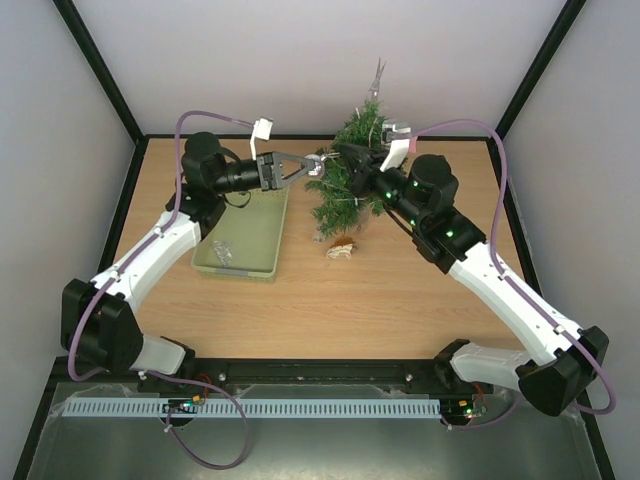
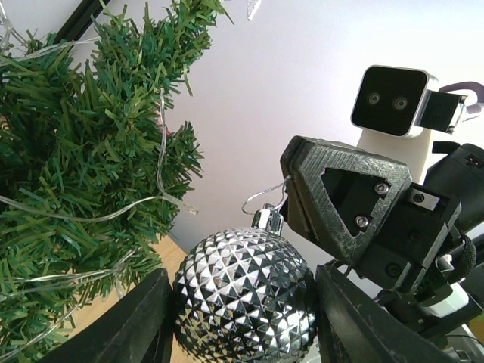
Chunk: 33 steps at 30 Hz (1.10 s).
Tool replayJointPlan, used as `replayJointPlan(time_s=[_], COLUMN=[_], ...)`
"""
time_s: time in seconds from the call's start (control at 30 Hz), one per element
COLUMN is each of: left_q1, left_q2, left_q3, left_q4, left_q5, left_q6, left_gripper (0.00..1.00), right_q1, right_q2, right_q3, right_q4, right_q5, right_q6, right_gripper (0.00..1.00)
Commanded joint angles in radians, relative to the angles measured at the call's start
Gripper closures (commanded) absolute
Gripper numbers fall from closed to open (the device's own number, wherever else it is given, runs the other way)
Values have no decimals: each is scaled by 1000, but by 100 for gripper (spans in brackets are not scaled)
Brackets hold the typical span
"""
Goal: Decorate the small christmas tree
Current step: Hang the decoration item on the Christmas tree.
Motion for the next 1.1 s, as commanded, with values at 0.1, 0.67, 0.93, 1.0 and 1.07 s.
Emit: replayJointPlan(time_s=[0.1,0.67,0.93,1.0,1.07], left_q1=[-6,8,23,25,25], left_q2=[82,224,251,260,266], left_q3=[62,154,159,154,152], left_q4=[109,132,172,185,193], left_q5=[-17,-10,0,5,6], left_q6=[-91,-100,-132,-144,-152], left_gripper=[69,70,70,70,70], right_q1=[-6,-14,-19,-18,-18], right_q2=[70,170,212,216,215], right_q3=[76,174,191,190,187], right_q4=[14,-57,-62,-64,-63], right_q5=[64,208,196,200,210], right_q6=[-33,-130,-132,-132,-135], right_gripper=[98,98,98,98,98])
